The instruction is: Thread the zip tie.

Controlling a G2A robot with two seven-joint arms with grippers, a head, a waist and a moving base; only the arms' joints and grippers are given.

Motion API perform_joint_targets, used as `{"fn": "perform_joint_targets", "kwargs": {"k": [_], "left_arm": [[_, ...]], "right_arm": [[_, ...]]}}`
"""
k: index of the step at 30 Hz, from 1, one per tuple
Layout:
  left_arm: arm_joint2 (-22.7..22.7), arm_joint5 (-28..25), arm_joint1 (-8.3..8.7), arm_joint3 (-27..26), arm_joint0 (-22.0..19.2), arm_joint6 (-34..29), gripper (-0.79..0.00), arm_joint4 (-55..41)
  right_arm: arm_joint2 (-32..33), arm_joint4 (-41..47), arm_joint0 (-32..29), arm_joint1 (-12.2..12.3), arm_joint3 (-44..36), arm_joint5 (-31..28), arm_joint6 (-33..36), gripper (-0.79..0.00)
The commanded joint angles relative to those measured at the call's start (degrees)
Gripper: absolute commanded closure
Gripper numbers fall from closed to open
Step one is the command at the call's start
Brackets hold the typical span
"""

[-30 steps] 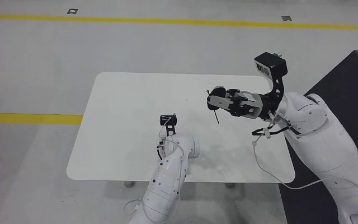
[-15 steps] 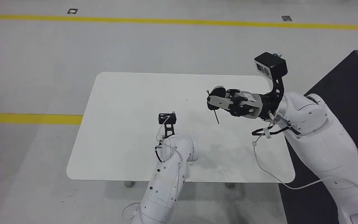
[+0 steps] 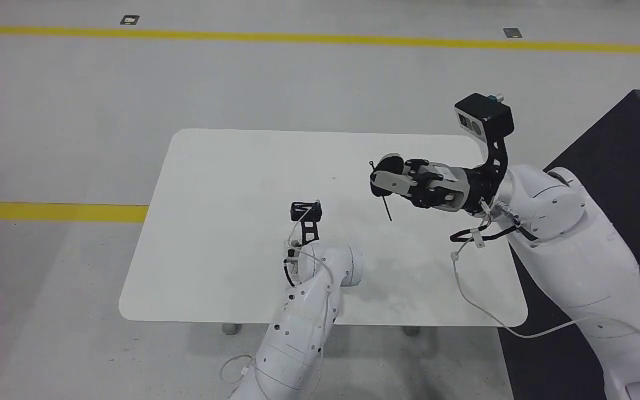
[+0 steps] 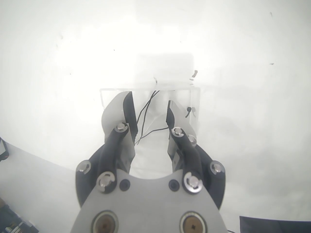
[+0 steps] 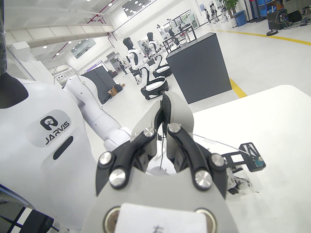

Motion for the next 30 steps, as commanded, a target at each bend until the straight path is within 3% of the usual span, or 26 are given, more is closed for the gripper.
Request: {"fn": "perform_joint_targets", "kwargs": {"k": [1,13,21,24,25,30], "left_arm": [[-0.36,0.14,-0.18,0.88,-0.38,0.14,-0.259,-0.22],[-2.19,0.53,-1.14,5.2,-2.48,0.53,-0.246,-0.57],[-3.07,0.67,-1.6,7.08,-3.38,0.67,-0.142,-0.4],[-3.13,0.64,-1.74,7.32,-3.59,0.65,-0.062,-0.29],[-3.11,0.63,-1.78,7.3,-3.6,0.64,0.0,-0.38],[-2.62,0.56,-1.76,6.12,-3.3,0.56,0.0,-0.2]], "right_arm": [[0.0,0.0,0.0,0.0,0.0,0.0,0.0,0.0],[0.0,0.0,0.0,0.0,0.0,0.0,0.0,0.0],[0.0,0.0,0.0,0.0,0.0,0.0,0.0,0.0],[0.0,0.0,0.0,0.0,0.0,0.0,0.0,0.0],[0.0,0.0,0.0,0.0,0.0,0.0,0.0,0.0],[0.0,0.0,0.0,0.0,0.0,0.0,0.0,0.0]]}}
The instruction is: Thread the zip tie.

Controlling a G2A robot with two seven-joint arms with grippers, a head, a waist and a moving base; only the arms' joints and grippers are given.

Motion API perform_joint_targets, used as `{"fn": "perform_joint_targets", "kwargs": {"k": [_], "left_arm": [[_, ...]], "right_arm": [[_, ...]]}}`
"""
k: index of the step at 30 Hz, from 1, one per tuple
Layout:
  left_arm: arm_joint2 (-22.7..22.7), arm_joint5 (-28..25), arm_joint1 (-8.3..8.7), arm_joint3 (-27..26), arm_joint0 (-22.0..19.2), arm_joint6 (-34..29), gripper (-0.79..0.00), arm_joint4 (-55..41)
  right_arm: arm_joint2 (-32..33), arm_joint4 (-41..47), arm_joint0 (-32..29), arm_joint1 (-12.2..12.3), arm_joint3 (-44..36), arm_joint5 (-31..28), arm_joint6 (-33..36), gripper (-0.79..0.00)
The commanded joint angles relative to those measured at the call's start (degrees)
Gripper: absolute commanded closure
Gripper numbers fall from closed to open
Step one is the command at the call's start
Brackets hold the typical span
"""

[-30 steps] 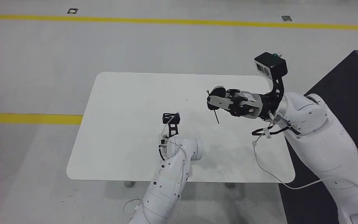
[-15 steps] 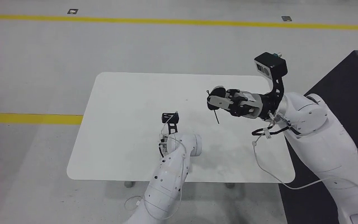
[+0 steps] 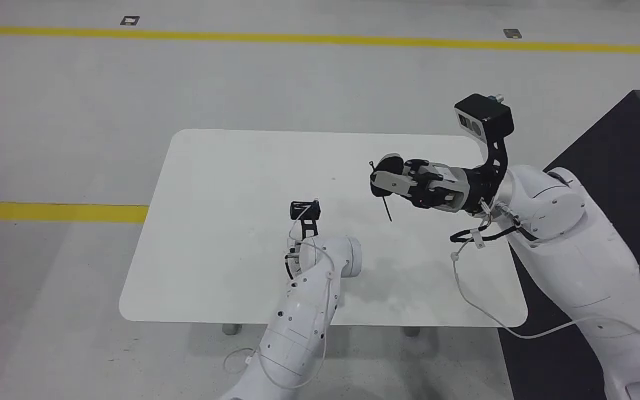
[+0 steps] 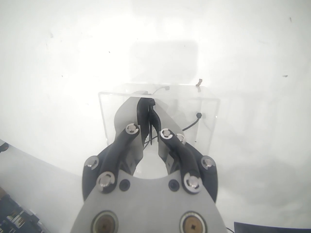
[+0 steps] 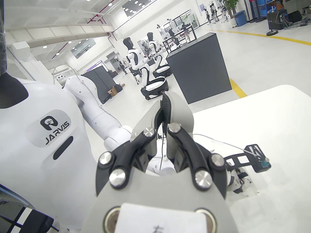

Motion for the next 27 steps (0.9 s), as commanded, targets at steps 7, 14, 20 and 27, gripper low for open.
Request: {"fn": "perform_joint_targets", "kwargs": {"k": [7,14,20,27], "left_arm": [[0.84,-0.9,0.36,-4.42,1.72,-0.89,0.0,1.58],[2.57,-2.5,1.31,-10.9,4.44,-2.49,-0.028,2.37],[3.22,-2.06,2.04,-13.24,5.73,-2.05,-0.271,1.62],[3.17,-1.5,2.38,-12.84,5.98,-1.49,-0.283,0.65]], "right_arm": [[0.0,0.0,0.0,0.0,0.0,0.0,0.0,0.0],[0.0,0.0,0.0,0.0,0.0,0.0,0.0,0.0],[0.0,0.0,0.0,0.0,0.0,0.0,0.0,0.0],[0.0,0.0,0.0,0.0,0.0,0.0,0.0,0.0]]}}
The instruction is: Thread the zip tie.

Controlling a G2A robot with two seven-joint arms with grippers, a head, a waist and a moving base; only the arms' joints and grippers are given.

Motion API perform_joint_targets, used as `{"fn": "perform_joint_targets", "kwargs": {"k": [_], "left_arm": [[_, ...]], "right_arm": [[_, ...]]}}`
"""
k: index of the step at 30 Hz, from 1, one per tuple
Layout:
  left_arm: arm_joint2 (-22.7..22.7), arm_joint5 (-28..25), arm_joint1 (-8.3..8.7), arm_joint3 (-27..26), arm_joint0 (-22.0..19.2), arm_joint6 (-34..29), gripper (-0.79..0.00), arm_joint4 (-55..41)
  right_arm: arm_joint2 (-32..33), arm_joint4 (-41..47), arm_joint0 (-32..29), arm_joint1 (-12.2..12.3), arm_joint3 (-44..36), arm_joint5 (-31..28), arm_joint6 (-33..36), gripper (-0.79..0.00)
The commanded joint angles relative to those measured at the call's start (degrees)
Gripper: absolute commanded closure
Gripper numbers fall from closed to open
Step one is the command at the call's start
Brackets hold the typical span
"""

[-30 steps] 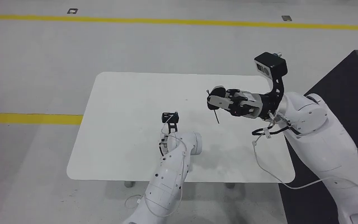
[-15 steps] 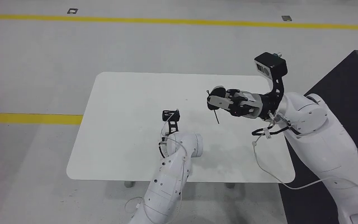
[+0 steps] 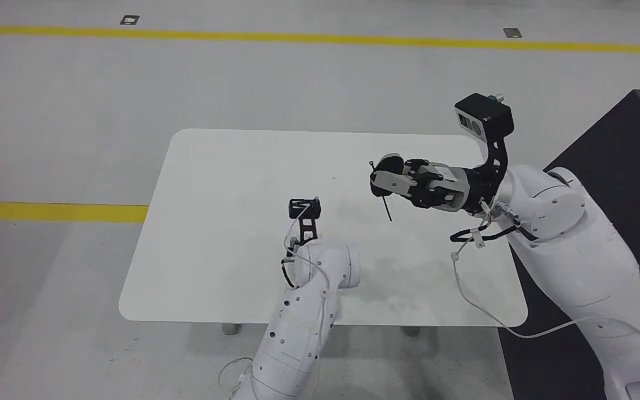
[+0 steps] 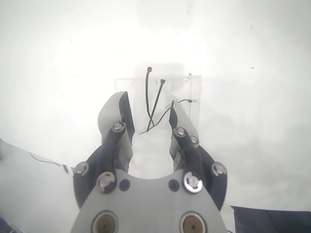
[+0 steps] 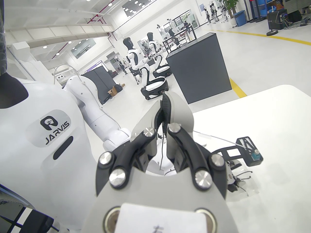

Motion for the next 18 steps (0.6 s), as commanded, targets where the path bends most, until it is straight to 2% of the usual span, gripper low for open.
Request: {"fn": "perform_joint_targets", "kwargs": {"k": [1,18], "left_arm": [[-0.06,0.05,0.05,0.07,0.12,0.05,-0.28,-0.12],[-0.49,0.88,-0.08,2.73,-0.85,0.88,-0.314,-2.25]], "right_arm": [[0.0,0.0,0.0,0.0,0.0,0.0,0.0,0.0],[0.0,0.0,0.0,0.0,0.0,0.0,0.0,0.0]]}}
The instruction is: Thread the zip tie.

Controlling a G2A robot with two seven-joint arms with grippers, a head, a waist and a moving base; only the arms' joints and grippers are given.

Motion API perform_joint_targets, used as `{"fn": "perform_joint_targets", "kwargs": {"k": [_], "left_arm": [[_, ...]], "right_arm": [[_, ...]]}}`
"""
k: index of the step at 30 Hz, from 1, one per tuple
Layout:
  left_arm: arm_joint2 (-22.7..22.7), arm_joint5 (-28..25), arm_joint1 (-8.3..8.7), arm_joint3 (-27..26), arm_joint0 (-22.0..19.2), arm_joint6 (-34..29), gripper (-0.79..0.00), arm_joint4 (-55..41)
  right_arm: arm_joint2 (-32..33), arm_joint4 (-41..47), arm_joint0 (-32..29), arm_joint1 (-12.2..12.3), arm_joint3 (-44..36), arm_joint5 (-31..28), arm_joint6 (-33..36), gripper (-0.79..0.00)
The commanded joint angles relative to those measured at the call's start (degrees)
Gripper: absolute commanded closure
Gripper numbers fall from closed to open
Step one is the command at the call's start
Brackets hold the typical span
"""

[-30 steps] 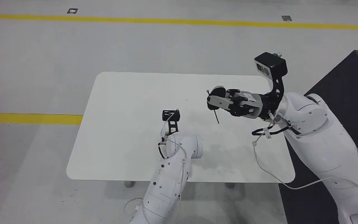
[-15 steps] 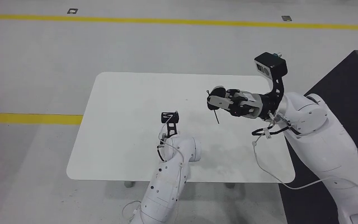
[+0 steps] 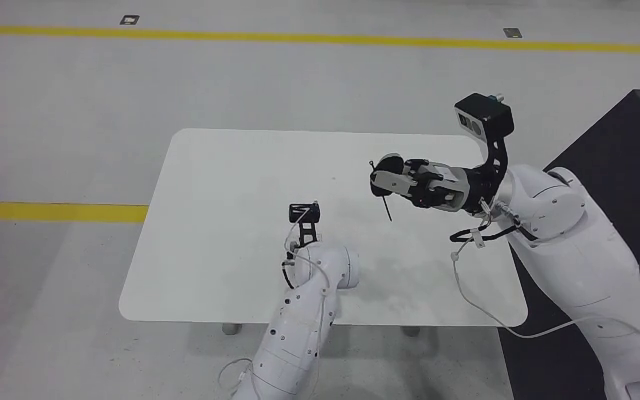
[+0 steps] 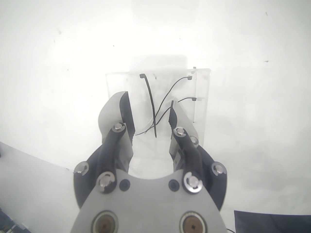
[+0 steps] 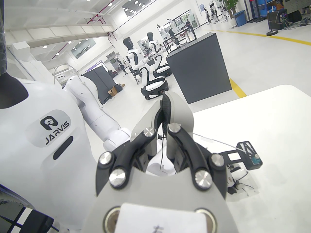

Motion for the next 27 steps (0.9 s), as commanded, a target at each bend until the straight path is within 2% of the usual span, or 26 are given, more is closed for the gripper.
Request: {"fn": "perform_joint_targets", "kwargs": {"k": [1,23,24,27], "left_arm": [[-0.04,0.21,-0.09,-0.08,-0.22,0.21,-0.314,-0.59],[-3.2,3.38,-1.64,8.74,-4.9,3.39,-0.305,-2.24],[-3.31,3.41,-1.71,9.13,-5.05,3.41,-0.299,-2.34],[-3.51,3.45,-1.93,9.8,-5.67,3.46,-0.206,-2.51]], "right_arm": [[0.0,0.0,0.0,0.0,0.0,0.0,0.0,0.0],[0.0,0.0,0.0,0.0,0.0,0.0,0.0,0.0],[0.0,0.0,0.0,0.0,0.0,0.0,0.0,0.0],[0.0,0.0,0.0,0.0,0.0,0.0,0.0,0.0]]}}
